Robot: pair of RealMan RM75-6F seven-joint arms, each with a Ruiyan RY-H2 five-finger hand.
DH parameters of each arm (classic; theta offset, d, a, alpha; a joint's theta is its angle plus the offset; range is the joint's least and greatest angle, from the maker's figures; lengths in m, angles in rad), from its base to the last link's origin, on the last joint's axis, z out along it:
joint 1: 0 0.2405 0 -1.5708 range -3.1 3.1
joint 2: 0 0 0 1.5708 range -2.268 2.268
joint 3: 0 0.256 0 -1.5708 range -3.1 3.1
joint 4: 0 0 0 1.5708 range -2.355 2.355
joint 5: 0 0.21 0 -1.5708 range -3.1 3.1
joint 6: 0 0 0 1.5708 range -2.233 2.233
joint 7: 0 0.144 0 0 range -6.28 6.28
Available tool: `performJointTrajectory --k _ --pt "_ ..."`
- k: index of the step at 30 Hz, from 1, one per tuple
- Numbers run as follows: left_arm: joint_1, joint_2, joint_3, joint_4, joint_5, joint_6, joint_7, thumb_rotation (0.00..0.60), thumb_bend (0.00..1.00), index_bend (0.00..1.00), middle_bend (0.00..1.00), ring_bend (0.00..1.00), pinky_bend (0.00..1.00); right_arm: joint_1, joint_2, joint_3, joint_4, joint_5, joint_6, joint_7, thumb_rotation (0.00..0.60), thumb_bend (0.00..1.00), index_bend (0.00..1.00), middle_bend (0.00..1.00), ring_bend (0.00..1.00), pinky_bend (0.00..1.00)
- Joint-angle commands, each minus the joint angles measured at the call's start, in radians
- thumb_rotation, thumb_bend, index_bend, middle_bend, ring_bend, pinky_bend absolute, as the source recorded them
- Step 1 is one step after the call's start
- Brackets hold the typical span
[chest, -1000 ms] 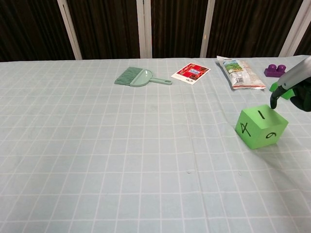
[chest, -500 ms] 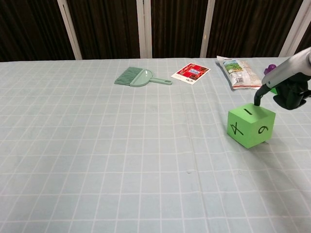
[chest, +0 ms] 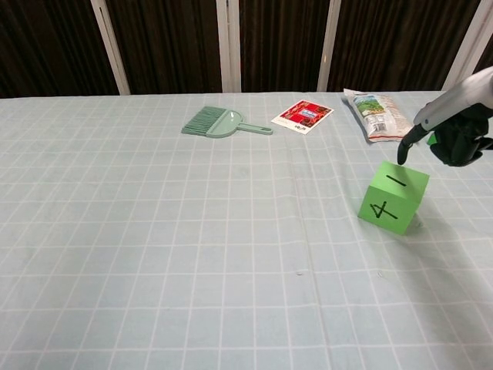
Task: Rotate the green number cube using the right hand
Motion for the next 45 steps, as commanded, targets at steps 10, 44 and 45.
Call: performJointTrajectory --k 10,44,45 --pt "0.000 0.000 0.001 -0.003 -0.002 -0.001 0.007 0.600 0.34 0.12 0.03 0.00 0.17 0.035 -0.022 -0.035 0.010 -0.095 0.027 0.094 0.600 0.97 0.15 0.84 0.84 0.72" --pt "-0.001 0.003 0.000 -0.002 -0.004 -0.004 -0.001 0.600 0.34 0.12 0.03 0.00 0.17 0.145 -0.073 -0.127 -0.047 -0.224 0.009 0.237 0.600 0.97 0.17 0.84 0.84 0.72" --pt "-0.002 0.003 0.000 -0.001 -0.005 -0.005 -0.001 0.600 0.34 0.12 0.03 0.00 0.17 0.150 -0.072 -0.130 -0.055 -0.230 0.010 0.240 0.600 0.97 0.17 0.84 0.84 0.72"
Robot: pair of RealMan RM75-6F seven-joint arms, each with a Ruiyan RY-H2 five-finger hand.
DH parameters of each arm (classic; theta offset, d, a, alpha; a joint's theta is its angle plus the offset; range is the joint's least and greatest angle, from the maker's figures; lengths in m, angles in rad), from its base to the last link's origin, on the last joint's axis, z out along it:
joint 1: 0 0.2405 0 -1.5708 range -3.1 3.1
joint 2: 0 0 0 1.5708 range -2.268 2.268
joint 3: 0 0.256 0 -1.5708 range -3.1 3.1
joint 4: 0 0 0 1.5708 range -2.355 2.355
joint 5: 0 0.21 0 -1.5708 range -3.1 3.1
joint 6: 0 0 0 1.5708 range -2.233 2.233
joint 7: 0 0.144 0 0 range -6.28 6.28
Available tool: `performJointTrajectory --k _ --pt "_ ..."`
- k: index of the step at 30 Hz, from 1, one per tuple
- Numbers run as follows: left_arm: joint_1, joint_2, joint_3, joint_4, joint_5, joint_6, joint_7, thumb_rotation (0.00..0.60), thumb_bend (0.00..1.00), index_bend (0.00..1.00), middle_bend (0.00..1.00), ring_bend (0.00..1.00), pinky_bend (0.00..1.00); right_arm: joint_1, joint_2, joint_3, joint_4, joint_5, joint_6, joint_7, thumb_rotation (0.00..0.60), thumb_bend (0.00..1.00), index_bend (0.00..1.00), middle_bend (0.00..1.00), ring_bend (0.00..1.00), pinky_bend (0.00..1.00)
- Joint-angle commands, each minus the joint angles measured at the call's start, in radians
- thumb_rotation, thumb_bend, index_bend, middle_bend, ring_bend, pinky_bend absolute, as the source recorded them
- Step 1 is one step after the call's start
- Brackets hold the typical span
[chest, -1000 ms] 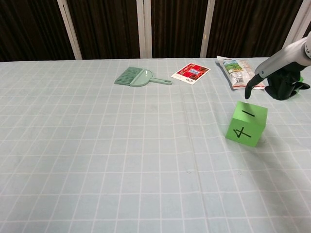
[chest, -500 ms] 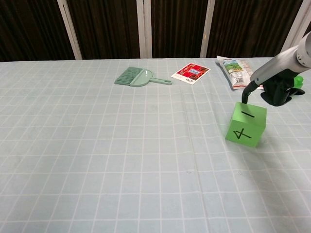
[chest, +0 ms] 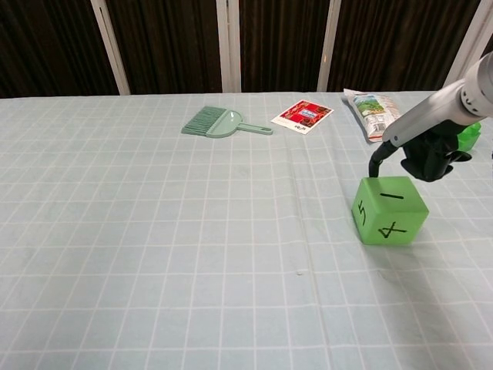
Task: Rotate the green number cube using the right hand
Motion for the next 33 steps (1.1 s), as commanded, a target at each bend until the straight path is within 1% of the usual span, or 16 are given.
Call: performJointTrajectory --k 1,7,22,33 --pt "0.000 0.000 -0.001 0.000 -0.002 0.000 -0.001 0.600 0.34 0.12 0.03 0.00 0.17 0.011 0.002 -0.008 -0.020 -0.017 0.005 0.008 0.600 0.97 0.17 0.84 0.84 0.72" --pt "0.000 0.002 -0.001 0.001 -0.001 0.000 -0.004 0.600 0.34 0.12 0.03 0.00 0.17 0.028 -0.005 -0.032 -0.055 -0.042 0.024 0.009 0.600 0.97 0.17 0.84 0.84 0.72" --pt "0.000 -0.001 0.001 -0.001 0.002 0.002 0.002 0.600 0.34 0.11 0.03 0.00 0.17 0.071 -0.006 -0.082 -0.193 -0.120 0.073 -0.016 0.600 0.97 0.18 0.84 0.84 0.72" --pt "0.002 0.003 -0.001 -0.001 0.000 0.003 -0.006 0.600 0.34 0.11 0.03 0.00 0.17 0.119 -0.029 -0.109 -0.252 -0.122 0.075 -0.021 0.600 0.97 0.19 0.84 0.84 0.72"
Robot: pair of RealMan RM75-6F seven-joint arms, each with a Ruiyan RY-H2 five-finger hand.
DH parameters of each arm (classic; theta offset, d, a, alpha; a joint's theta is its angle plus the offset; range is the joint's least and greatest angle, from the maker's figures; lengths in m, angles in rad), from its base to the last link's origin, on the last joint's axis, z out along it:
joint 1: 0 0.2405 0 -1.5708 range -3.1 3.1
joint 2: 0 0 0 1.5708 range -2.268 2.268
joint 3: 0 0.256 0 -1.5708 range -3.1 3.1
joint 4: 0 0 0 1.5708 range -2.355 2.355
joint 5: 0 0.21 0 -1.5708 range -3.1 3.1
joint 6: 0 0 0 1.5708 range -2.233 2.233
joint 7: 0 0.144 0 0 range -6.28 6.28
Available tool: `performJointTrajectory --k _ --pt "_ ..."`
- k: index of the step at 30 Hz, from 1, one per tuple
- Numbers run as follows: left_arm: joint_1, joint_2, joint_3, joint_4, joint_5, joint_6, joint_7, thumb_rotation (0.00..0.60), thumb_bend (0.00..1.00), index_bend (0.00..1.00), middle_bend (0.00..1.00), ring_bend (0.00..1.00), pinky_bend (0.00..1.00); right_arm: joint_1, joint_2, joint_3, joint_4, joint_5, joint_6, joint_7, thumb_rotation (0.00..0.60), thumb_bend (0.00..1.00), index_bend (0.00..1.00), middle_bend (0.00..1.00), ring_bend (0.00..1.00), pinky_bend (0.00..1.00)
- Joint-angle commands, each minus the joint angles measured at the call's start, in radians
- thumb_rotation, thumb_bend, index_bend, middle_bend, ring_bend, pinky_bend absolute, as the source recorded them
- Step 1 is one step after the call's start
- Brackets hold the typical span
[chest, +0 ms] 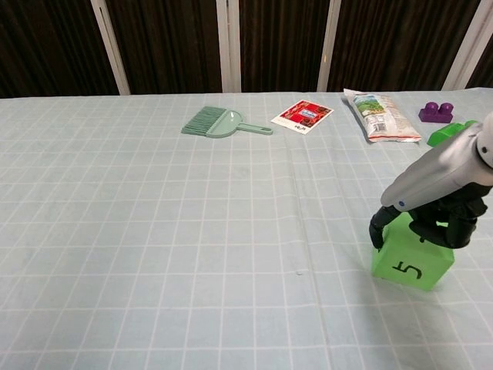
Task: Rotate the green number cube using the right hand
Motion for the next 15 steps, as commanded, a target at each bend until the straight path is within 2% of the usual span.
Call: performJointTrajectory --k 1,7,10,15 --pt "-0.001 0.000 0.000 0.000 -0.001 -0.001 0.000 0.600 0.34 0.11 0.03 0.00 0.17 0.012 -0.005 -0.003 -0.011 0.003 -0.001 0.003 0.600 0.97 0.19 0.84 0.84 0.72" --pt "0.000 0.001 -0.001 0.000 0.000 0.001 -0.003 0.600 0.34 0.11 0.03 0.00 0.17 0.025 0.008 0.007 -0.027 -0.018 -0.010 0.030 0.600 0.97 0.19 0.84 0.84 0.72" --pt "0.001 0.002 -0.002 0.001 -0.001 0.002 -0.006 0.600 0.34 0.11 0.03 0.00 0.17 0.020 0.031 0.029 -0.040 -0.048 -0.020 0.059 0.600 0.97 0.19 0.84 0.84 0.72" --pt "0.000 0.003 0.000 0.000 -0.001 -0.003 -0.007 0.600 0.34 0.11 0.03 0.00 0.17 -0.070 0.084 0.132 -0.033 -0.181 0.022 0.158 0.600 0.97 0.19 0.84 0.82 0.71"
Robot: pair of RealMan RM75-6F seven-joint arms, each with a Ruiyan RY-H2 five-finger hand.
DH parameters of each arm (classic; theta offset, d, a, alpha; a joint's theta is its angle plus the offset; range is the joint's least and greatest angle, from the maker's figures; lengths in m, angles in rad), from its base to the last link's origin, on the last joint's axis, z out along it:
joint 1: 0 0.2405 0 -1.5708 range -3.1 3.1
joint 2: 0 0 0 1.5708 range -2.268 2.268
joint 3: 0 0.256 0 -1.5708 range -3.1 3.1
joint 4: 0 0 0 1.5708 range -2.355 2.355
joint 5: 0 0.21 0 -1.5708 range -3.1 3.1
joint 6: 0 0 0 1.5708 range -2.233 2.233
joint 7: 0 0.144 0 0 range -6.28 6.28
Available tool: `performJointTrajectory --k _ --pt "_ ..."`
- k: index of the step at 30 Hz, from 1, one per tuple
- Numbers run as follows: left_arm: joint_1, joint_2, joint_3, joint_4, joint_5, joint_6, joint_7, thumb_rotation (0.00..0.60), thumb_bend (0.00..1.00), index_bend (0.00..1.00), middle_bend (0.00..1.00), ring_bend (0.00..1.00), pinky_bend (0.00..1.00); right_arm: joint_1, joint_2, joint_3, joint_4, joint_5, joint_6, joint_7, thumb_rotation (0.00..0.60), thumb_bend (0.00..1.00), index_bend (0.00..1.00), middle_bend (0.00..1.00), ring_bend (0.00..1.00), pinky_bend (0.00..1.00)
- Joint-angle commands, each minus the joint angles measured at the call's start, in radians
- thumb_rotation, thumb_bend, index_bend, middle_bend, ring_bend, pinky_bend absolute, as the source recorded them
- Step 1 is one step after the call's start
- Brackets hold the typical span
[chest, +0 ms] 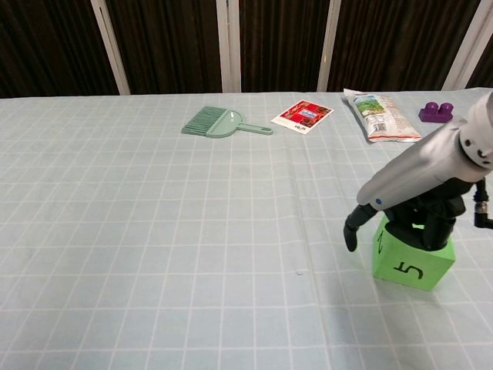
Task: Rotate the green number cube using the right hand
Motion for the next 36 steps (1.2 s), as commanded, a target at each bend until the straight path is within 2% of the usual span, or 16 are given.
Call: performJointTrajectory --k 1,2,4,6,9,11,14,18,21,25,27,31,36 --pt "0.000 0.001 0.000 -0.001 0.001 0.001 -0.002 0.600 0.34 0.11 0.03 0.00 0.17 -0.095 0.041 0.084 0.013 -0.118 0.068 0.083 0.600 0.97 0.18 0.82 0.80 0.70" --pt "0.001 0.002 0.000 -0.001 0.002 0.002 -0.004 0.600 0.34 0.11 0.03 0.00 0.17 -0.127 0.044 0.102 0.023 -0.150 0.113 0.098 0.600 0.96 0.17 0.78 0.74 0.67" --pt "0.003 0.005 -0.001 0.000 0.003 0.006 -0.012 0.600 0.34 0.11 0.03 0.00 0.17 -0.214 0.030 0.130 0.062 -0.217 0.272 0.114 0.600 0.90 0.14 0.64 0.61 0.55" --pt "0.004 0.007 -0.003 0.001 -0.001 0.007 -0.020 0.600 0.34 0.11 0.03 0.00 0.17 -0.297 -0.001 0.148 0.114 -0.248 0.441 0.104 0.600 0.75 0.11 0.47 0.44 0.38" --pt "0.004 0.010 -0.005 0.003 -0.004 0.005 -0.028 0.600 0.34 0.11 0.03 0.00 0.17 -0.393 -0.050 0.184 0.177 -0.253 0.613 0.100 0.600 0.53 0.08 0.28 0.28 0.24" --pt "0.002 0.010 -0.005 0.004 -0.004 0.002 -0.028 0.600 0.34 0.11 0.03 0.00 0.17 -0.455 -0.069 0.220 0.219 -0.257 0.689 0.136 0.600 0.42 0.07 0.21 0.22 0.20" --pt "0.000 0.007 -0.002 0.003 -0.002 -0.003 -0.020 0.600 0.34 0.11 0.03 0.00 0.17 -0.568 -0.063 0.286 0.272 -0.281 0.775 0.257 0.600 0.32 0.06 0.14 0.17 0.18" --pt "-0.001 0.004 -0.001 0.000 -0.002 -0.003 -0.010 0.600 0.34 0.11 0.03 0.00 0.17 -0.666 -0.030 0.304 0.290 -0.344 0.834 0.309 0.600 0.30 0.06 0.08 0.12 0.14" --pt "0.000 0.002 -0.001 -0.001 -0.004 -0.002 -0.005 0.600 0.34 0.11 0.03 0.00 0.17 -0.745 0.001 0.287 0.281 -0.397 0.903 0.296 0.600 0.30 0.06 0.07 0.11 0.10" --pt "-0.001 0.000 0.001 -0.003 -0.003 -0.004 0.002 0.600 0.34 0.11 0.03 0.00 0.17 -0.897 0.008 0.219 0.289 -0.529 1.040 0.284 0.600 0.30 0.06 0.07 0.10 0.07" --pt "-0.001 0.000 0.002 -0.005 -0.001 -0.005 0.005 0.600 0.34 0.11 0.03 0.00 0.17 -0.986 -0.002 0.179 0.321 -0.615 1.095 0.315 0.600 0.30 0.06 0.07 0.09 0.04" --pt "0.000 0.000 0.003 -0.007 0.001 -0.002 0.004 0.600 0.34 0.11 0.03 0.00 0.17 -1.131 -0.040 0.136 0.402 -0.731 1.172 0.377 0.600 0.30 0.06 0.07 0.07 0.02" --pt "0.003 0.001 0.003 -0.007 0.001 0.002 -0.001 0.600 0.34 0.11 0.03 0.00 0.17 -1.285 -0.107 0.089 0.508 -0.862 1.260 0.360 0.600 0.25 0.06 0.06 0.04 0.00"
